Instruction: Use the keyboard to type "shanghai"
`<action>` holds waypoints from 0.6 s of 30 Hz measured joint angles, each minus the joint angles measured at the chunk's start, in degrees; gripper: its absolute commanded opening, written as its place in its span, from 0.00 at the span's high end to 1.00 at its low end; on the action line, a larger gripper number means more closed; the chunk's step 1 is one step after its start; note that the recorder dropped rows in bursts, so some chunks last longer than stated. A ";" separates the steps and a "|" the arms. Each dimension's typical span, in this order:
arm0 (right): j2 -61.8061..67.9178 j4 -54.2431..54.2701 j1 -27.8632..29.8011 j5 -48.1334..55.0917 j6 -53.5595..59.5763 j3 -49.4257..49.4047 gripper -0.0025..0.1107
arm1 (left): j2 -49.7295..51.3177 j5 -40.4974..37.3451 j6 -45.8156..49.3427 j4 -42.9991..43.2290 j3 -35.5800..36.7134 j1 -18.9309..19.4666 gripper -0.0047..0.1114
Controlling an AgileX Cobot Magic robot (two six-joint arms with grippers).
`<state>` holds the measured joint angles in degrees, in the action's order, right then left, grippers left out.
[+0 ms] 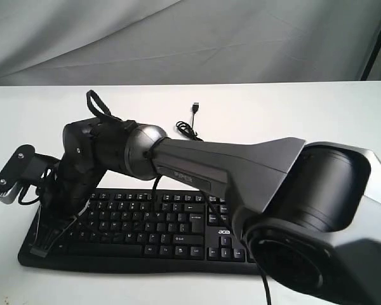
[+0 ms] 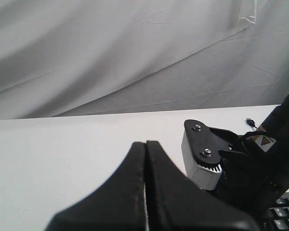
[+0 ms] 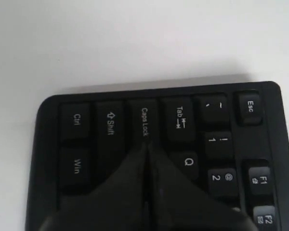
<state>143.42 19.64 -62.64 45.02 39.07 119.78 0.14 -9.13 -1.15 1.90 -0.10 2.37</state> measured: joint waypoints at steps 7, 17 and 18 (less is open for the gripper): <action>-5.41 -5.89 0.47 3.56 -2.80 0.00 0.98 | 0.00 0.00 0.00 0.00 0.00 0.00 0.96; -15.99 -6.71 5.22 -1.83 -6.31 -19.42 0.98 | 0.00 0.00 0.00 0.00 0.00 0.00 0.96; -16.81 -6.17 5.60 -3.38 -6.31 -22.46 0.98 | 0.00 0.00 0.00 0.00 0.00 0.00 0.96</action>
<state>126.61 13.48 -57.04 41.64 32.76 97.32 0.14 -9.13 -1.15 1.90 -0.10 2.37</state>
